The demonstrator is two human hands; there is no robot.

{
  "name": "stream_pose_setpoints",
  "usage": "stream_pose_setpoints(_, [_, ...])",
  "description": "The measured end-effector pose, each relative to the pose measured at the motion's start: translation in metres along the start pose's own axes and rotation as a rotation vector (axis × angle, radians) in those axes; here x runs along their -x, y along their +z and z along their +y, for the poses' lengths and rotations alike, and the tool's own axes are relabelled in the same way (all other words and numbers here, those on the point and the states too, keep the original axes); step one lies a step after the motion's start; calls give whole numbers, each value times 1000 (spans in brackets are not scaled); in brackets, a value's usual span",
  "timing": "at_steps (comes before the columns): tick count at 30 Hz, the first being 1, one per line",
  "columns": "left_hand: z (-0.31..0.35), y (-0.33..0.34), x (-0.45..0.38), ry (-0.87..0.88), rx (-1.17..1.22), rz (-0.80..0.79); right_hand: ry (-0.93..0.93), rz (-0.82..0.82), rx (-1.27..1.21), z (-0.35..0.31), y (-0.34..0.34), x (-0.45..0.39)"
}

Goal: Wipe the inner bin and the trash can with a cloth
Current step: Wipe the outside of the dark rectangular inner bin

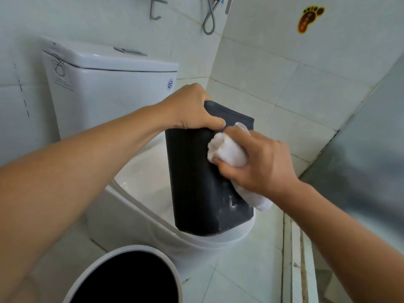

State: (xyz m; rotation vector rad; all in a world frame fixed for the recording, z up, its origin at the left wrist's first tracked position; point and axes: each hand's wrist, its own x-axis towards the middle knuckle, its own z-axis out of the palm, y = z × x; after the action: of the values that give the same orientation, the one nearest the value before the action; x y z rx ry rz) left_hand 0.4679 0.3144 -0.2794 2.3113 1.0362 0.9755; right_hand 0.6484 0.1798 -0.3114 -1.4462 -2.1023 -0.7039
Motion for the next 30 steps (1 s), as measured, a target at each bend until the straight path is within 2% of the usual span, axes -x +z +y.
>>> stream_pose_setpoints(2, [-1,-1,2,-6,2,9,108,4,-45,5,7,3])
stream_pose_setpoints(3, [-3,-1,3,-8,8,7,74,-23,-81,2,10,13])
stream_pose_setpoints(6, [-8,-1,3,1,26,-13,-195,-147,-120,-12,17,59])
stream_pose_setpoints(8, [-9,-2,3,27,30,-23,-260,-163,-103,-7,20,67])
stream_pose_setpoints(10, [-9,-3,4,60,51,-34,-195,-116,-84,3,21,52])
stream_pose_setpoints(14, [-12,-5,7,90,59,-34,157,36,-106,15,21,9])
stream_pose_setpoints(16, [-16,-5,7,70,62,-20,250,49,-125,12,23,5])
stream_pose_setpoints(18, [-19,-4,8,59,74,-23,159,0,-131,-1,21,17])
stream_pose_setpoints(20, [-19,-4,9,54,83,-34,-72,-76,-94,-14,21,34])
stream_pose_setpoints(22, [-19,-5,11,68,94,-42,-149,-111,-76,-15,23,40])
stream_pose_setpoints(24, [-20,-8,13,83,105,-48,-57,-82,-42,-6,25,27])
stream_pose_setpoints(28, [-21,-9,15,77,104,-39,281,-18,-19,19,21,-1])
stream_pose_setpoints(30, [-21,-8,15,62,106,-49,272,-8,-30,15,19,5])
